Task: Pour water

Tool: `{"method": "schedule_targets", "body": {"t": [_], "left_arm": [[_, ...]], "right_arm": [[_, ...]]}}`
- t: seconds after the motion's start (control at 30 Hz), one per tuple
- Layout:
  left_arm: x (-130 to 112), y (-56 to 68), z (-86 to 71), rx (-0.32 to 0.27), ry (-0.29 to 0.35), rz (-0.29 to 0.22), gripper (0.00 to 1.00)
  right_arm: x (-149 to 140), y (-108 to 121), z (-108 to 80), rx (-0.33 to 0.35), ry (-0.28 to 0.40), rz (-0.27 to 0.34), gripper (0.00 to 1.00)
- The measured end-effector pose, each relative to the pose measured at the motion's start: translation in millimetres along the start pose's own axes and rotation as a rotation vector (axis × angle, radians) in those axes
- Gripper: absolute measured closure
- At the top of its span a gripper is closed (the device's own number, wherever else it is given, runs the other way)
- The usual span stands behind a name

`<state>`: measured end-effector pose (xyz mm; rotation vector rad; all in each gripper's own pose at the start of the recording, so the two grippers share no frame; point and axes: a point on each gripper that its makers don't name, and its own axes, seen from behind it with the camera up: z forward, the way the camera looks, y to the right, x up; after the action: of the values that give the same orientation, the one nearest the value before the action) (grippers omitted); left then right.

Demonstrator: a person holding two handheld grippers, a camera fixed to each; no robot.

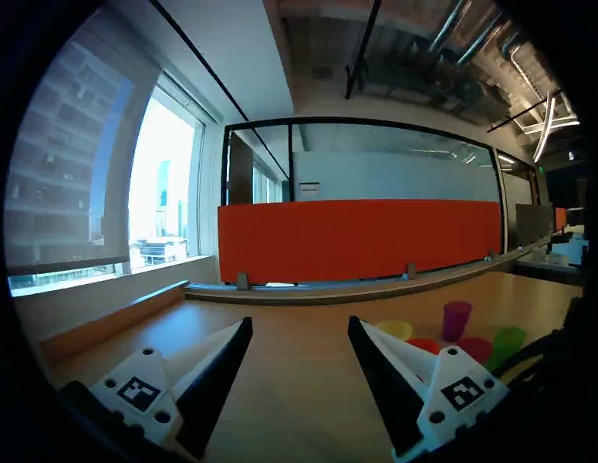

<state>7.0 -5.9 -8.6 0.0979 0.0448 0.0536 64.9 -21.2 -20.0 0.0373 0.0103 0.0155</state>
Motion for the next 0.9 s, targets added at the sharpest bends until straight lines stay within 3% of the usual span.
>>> {"method": "schedule_targets", "body": {"t": [0.27, 0.4, 0.57, 0.9], "left_arm": [[-10, 4.3, 3.3, 0.005, 0.018, -0.031, 0.08], [-20, 1.9, 3.4, 0.012, 0.010, -0.012, 0.08], [-27, -1.8, 3.7, 0.019, 0.012, 0.003, 0.08], [-44, -9.0, 4.0, 0.023, -0.005, -0.021, 0.08]], "right_arm": [[-6, 17, 1.3, -0.046, -0.036, 0.005, 0.01], [-11, 23, 1.2, -0.063, -0.046, 0.017, 0.01], [-15, 23, 1.5, -0.066, -0.054, 0.027, 0.01], [-20, 22, -0.3, -0.065, -0.068, 0.024, 0.01]]}}
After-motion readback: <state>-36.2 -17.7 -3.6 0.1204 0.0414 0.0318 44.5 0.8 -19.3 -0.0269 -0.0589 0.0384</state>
